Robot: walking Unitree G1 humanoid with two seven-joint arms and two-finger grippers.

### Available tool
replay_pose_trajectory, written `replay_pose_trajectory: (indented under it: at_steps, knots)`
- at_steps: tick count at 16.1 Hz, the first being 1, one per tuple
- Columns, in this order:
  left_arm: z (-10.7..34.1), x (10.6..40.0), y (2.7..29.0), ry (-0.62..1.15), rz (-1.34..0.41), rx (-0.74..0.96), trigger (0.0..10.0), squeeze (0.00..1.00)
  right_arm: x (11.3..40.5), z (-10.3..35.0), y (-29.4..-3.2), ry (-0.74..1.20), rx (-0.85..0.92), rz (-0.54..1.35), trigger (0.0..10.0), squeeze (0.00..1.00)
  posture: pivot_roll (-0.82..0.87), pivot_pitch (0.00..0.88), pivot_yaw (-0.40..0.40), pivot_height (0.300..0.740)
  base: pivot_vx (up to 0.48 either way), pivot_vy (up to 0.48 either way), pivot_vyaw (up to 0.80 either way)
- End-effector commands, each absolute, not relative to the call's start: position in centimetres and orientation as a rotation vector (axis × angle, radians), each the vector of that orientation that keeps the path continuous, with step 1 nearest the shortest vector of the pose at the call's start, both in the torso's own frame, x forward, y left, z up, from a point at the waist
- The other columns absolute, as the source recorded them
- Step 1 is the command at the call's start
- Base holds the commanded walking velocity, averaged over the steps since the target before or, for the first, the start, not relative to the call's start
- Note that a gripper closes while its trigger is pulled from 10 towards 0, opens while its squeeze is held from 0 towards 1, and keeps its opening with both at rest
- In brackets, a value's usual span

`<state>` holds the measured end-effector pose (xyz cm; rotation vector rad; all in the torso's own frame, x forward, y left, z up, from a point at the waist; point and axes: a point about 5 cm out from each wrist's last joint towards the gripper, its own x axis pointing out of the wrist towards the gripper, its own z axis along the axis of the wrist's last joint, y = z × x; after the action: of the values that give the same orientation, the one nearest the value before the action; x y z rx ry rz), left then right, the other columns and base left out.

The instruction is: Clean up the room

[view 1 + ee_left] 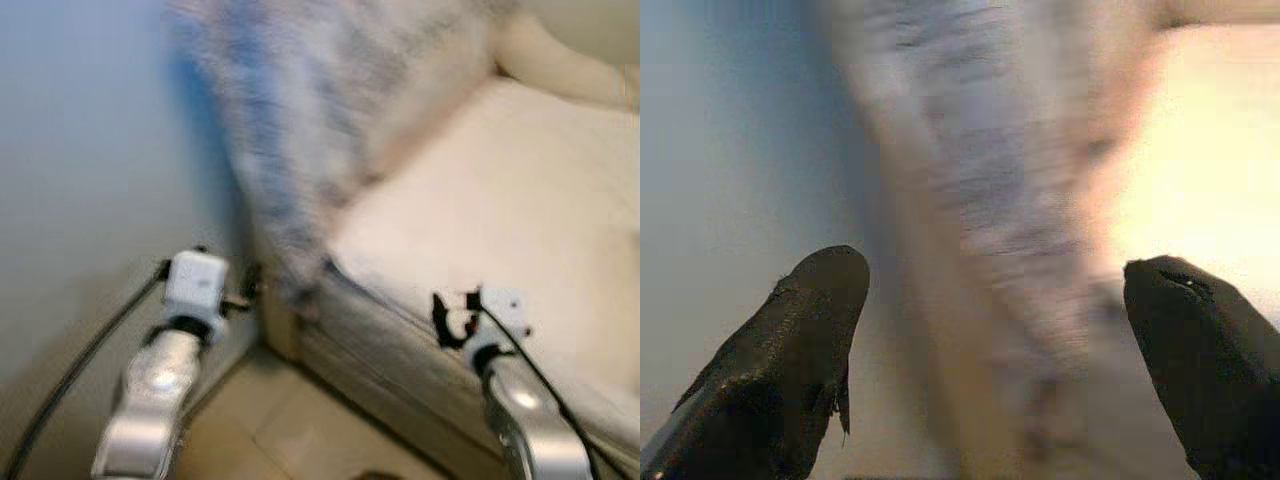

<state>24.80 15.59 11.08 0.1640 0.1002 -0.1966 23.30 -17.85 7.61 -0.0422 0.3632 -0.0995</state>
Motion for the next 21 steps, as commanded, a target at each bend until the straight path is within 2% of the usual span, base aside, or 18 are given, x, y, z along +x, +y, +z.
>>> replay_pose_trajectory:
  at_steps: [1,2,3,4,7,9,14,21]
  knots:
    - [11.28,24.94,15.98,0.09,-0.185,0.182,10.0,0.46,23.33,7.85,-17.93,0.352,-0.043,-0.114,10.0,1.0,-0.08,0.0,-0.003,0.74,0.0,-0.375,-0.78]
    - [11.28,24.99,16.0,0.089,-0.184,0.181,10.0,0.46,23.42,7.95,-17.9,0.346,-0.046,-0.11,10.0,0.75,-0.08,0.0,-0.003,0.74,0.0,-0.371,-0.43]
    - [11.28,25.04,16.0,0.088,-0.181,0.179,10.0,0.46,23.5,8.03,-17.86,0.342,-0.053,-0.106,10.0,0.33,-0.08,0.0,-0.005,0.74,0.0,-0.371,0.0]
    - [11.28,25.04,15.99,0.088,-0.181,0.179,10.0,0.46,23.51,8.02,-17.86,0.342,-0.053,-0.106,10.0,0.0,-0.08,0.0,-0.005,0.74,0.0,-0.375,0.0]
    - [11.44,25.1,15.91,0.073,-0.175,0.173,10.0,0.45,23.62,8.09,-17.84,0.338,-0.056,-0.108,10.0,0.0,-0.08,0.0,-0.005,0.74,0.0,-0.336,0.0]
    - [11.53,25.23,16.09,0.071,-0.144,0.152,10.0,0.42,23.64,8.1,-17.88,0.336,-0.058,-0.111,10.0,0.0,-0.08,0.0,-0.006,0.74,0.0,0.0,0.0]
    - [11.93,25.28,16.15,0.042,-0.167,0.122,10.0,0.47,23.79,8.29,-17.89,0.333,-0.048,-0.117,10.0,0.0,-0.08,0.0,-0.012,0.74,0.132,0.0,0.0]
    - [11.65,25.18,15.51,0.049,-0.216,0.102,10.0,0.48,23.81,8.38,-18.04,0.324,-0.045,-0.128,10.0,0.0,-0.09,0.0,-0.018,0.74,0.368,0.0,-0.72]
